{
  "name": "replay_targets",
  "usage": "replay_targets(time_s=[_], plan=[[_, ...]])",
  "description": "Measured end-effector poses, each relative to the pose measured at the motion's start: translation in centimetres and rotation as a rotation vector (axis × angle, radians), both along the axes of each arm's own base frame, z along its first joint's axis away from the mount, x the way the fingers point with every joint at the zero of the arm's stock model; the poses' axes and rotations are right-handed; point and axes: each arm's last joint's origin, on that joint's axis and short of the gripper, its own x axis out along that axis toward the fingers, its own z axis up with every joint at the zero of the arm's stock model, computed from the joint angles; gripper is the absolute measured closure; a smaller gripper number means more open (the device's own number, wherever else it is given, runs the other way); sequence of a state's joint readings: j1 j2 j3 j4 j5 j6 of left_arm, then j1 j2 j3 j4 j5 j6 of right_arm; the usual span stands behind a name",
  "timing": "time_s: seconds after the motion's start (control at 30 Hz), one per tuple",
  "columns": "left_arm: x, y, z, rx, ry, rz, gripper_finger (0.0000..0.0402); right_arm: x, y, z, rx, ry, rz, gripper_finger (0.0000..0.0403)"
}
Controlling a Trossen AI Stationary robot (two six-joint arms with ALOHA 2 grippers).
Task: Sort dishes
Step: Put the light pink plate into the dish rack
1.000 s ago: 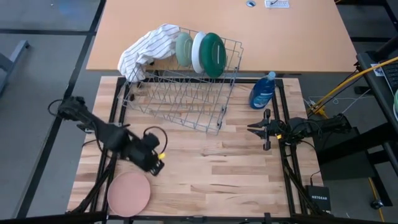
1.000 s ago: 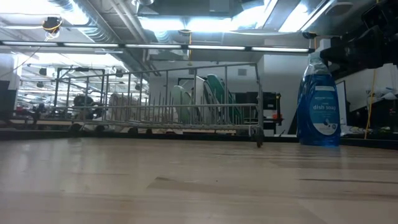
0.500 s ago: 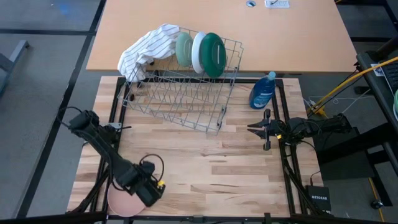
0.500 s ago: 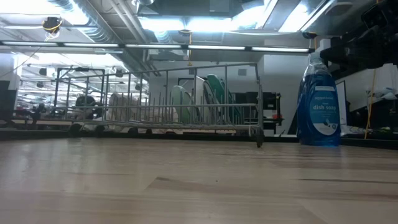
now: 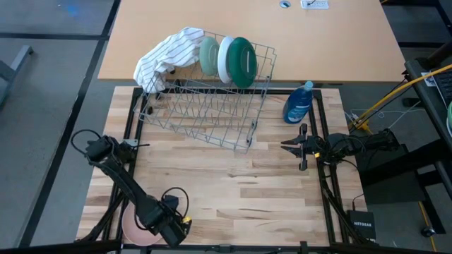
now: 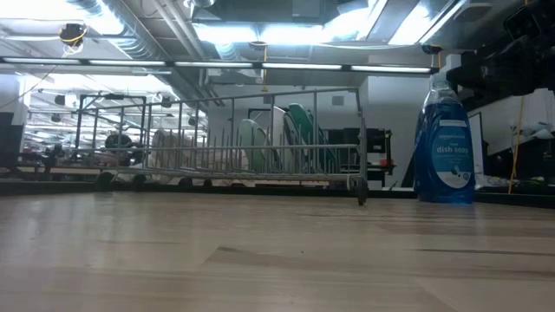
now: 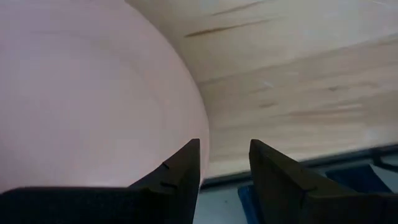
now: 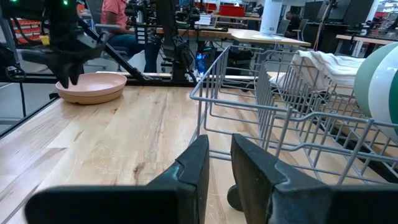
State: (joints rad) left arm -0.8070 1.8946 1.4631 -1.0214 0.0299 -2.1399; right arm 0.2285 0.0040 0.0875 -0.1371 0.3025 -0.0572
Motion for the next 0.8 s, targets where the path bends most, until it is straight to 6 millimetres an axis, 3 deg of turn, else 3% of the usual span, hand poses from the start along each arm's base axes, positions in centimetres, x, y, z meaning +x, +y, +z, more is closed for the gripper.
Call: replay_targets(time_s=[0.5, 0.8], plan=[[-0.2, -0.2, -0.7, 0.033, 0.023, 0.039, 0.0273, 0.0, 0.0, 0.0, 0.0, 0.0, 0.0, 0.0331], [0.2, -0.7, -2.8, 0.062, 0.071, 0.037, 0.0273, 0.0, 0.0, 0.0, 0.0, 0.0, 0.0, 0.0331]])
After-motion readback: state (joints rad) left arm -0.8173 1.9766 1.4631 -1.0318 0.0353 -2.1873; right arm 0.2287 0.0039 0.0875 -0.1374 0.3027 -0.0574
